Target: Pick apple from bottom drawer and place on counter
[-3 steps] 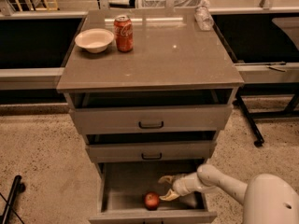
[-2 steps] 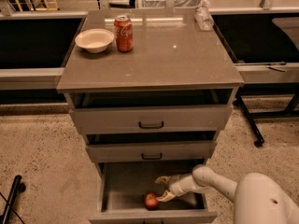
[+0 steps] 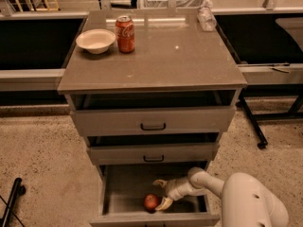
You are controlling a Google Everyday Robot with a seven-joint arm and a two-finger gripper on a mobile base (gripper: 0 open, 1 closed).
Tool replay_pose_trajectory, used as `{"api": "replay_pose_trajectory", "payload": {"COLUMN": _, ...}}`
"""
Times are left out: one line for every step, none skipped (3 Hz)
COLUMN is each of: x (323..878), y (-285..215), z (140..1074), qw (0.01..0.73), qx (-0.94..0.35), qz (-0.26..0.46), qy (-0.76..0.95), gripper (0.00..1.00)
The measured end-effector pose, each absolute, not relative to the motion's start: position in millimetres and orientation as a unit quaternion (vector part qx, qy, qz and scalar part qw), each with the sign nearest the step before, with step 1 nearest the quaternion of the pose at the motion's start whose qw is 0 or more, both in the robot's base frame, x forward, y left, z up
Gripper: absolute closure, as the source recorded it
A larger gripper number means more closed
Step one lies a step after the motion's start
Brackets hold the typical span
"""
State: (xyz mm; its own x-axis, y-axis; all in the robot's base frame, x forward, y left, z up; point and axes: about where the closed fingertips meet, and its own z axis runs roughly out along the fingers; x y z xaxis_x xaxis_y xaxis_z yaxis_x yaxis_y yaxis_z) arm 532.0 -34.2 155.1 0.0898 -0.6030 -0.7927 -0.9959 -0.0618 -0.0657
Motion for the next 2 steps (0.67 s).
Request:
{"api": "replay_pose_trajectory", "payload": {"x": 521.8, "y": -22.0, "z": 141.6, "qw": 0.3, "qx": -0.669, "qz": 0.327, "qy": 0.596, "gripper": 0.19}}
{"api": "replay_pose_trajectory", "payload": {"x": 518.5, "y": -15.6, "z": 136.3, "qw": 0.293, "qx": -0.667, "qz": 0.342, "qy": 0.594, "gripper": 0.27}}
